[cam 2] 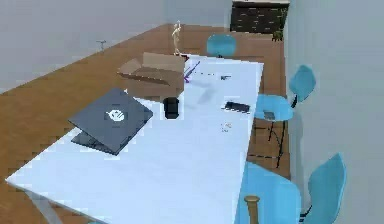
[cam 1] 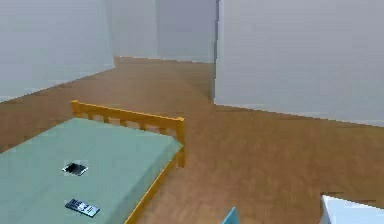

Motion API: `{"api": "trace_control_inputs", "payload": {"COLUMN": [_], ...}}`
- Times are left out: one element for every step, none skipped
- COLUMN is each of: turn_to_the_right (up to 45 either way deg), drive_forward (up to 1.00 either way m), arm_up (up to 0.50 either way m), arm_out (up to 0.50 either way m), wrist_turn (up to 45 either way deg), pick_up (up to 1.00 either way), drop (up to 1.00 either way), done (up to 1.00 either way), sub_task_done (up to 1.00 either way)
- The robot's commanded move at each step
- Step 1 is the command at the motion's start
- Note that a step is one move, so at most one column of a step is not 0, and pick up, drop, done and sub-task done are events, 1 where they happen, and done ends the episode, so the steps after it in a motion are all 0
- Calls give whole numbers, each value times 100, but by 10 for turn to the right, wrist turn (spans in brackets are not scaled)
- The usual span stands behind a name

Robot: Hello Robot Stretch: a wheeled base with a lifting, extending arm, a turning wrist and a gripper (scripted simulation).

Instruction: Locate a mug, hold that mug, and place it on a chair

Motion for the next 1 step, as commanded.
{"api": "trace_control_inputs", "payload": {"turn_to_the_right": [-450], "drive_forward": [0], "arm_up": [0], "arm_out": [0], "wrist_turn": [0], "pick_up": [0], "drop": [0], "done": [0], "sub_task_done": [0]}}
